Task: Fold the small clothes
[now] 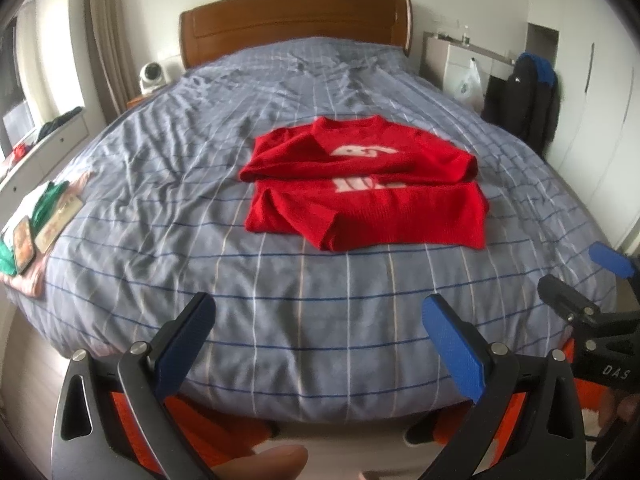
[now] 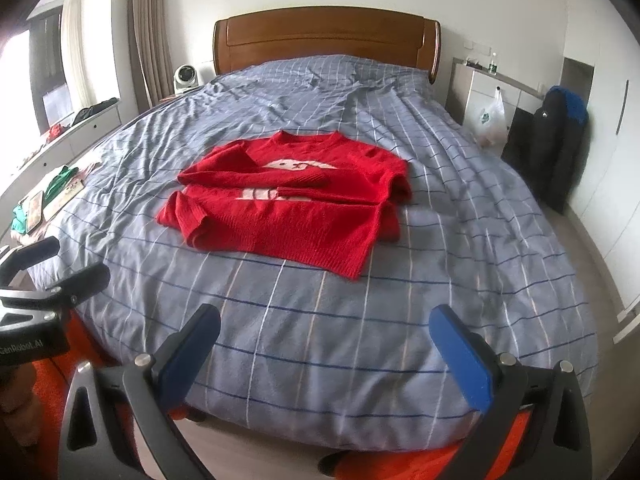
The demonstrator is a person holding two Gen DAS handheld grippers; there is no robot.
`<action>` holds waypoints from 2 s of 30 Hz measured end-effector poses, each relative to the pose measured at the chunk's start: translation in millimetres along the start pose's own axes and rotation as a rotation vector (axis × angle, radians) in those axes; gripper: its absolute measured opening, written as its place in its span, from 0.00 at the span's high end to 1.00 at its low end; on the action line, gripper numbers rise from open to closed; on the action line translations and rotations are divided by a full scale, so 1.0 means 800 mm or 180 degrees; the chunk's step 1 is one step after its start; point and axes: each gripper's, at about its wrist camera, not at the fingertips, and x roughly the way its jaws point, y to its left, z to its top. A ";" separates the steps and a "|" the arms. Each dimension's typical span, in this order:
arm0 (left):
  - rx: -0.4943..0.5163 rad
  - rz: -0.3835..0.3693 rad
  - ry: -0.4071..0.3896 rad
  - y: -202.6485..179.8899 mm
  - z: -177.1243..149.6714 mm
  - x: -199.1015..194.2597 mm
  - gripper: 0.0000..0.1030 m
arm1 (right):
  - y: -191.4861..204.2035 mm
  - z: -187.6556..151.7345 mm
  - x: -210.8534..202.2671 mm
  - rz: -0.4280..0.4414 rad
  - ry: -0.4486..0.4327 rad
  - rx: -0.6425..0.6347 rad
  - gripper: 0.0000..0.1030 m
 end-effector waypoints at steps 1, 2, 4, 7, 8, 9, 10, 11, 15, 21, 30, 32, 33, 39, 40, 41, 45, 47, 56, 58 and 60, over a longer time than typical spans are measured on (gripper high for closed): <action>0.0005 0.0002 0.0007 0.000 -0.001 0.001 0.00 | -0.001 0.000 0.001 -0.0007 0.0007 -0.0003 0.00; 0.0009 0.0003 0.0015 -0.001 -0.001 0.001 0.00 | -0.001 -0.001 0.002 -0.0009 0.0020 -0.0003 0.00; 0.0012 0.0003 0.0048 -0.001 -0.002 0.003 0.00 | -0.002 -0.004 0.005 0.0001 0.0055 0.0006 0.00; -0.0014 -0.0013 0.0150 0.002 -0.003 0.010 0.00 | 0.001 -0.008 0.011 0.0041 0.0113 0.0007 0.00; -0.0040 -0.0027 0.0189 0.004 -0.004 0.012 0.00 | 0.002 -0.009 0.012 0.0046 0.0121 0.0003 0.00; -0.0082 -0.0049 0.0233 0.007 -0.004 0.014 0.00 | 0.002 -0.010 0.012 0.0049 0.0124 0.0002 0.00; -0.0115 -0.0063 0.0255 0.009 -0.005 0.015 0.00 | 0.003 -0.010 0.012 0.0053 0.0125 0.0000 0.00; -0.0152 -0.0069 0.0265 0.012 -0.005 0.016 0.00 | 0.003 -0.010 0.011 0.0056 0.0121 -0.0004 0.00; -0.0154 0.0047 0.0187 0.014 -0.005 0.012 0.00 | 0.004 -0.008 0.007 0.0034 0.0077 -0.0022 0.00; -0.0133 0.0055 0.0190 0.014 -0.006 0.014 0.00 | 0.003 -0.005 0.003 -0.0014 0.0035 -0.0020 0.00; -0.0103 0.0044 0.0203 0.009 -0.008 0.014 0.00 | 0.004 -0.010 0.008 0.0010 0.0101 -0.0017 0.00; -0.0110 0.0045 0.0205 0.009 -0.008 0.014 0.00 | 0.005 -0.010 0.008 0.0018 0.0103 -0.0020 0.00; -0.0103 0.0044 0.0201 0.009 -0.008 0.014 0.00 | 0.006 -0.010 0.008 0.0015 0.0103 -0.0021 0.00; -0.0102 0.0043 0.0205 0.010 -0.008 0.014 0.00 | 0.007 -0.011 0.009 0.0004 0.0100 0.0001 0.00; -0.0102 0.0044 0.0205 0.009 -0.008 0.014 0.00 | 0.005 -0.011 0.009 0.0005 0.0104 0.0003 0.00; -0.0101 0.0042 0.0204 0.009 -0.008 0.014 0.00 | 0.006 -0.011 0.010 0.0006 0.0109 0.0003 0.00; -0.0102 0.0042 0.0203 0.010 -0.008 0.014 0.00 | 0.005 -0.011 0.011 0.0019 0.0126 0.0000 0.00; -0.0102 0.0046 0.0204 0.009 -0.009 0.014 0.00 | 0.005 -0.011 0.011 0.0025 0.0128 -0.0005 0.00; -0.0105 0.0041 0.0202 0.010 -0.009 0.014 0.00 | 0.004 -0.011 0.010 0.0007 0.0110 0.0010 0.00; -0.0104 0.0042 0.0199 0.010 -0.009 0.014 0.00 | 0.003 -0.011 0.010 0.0013 0.0119 0.0016 0.00; -0.0105 0.0042 0.0200 0.011 -0.009 0.014 0.00 | 0.003 -0.012 0.011 0.0016 0.0126 0.0013 0.00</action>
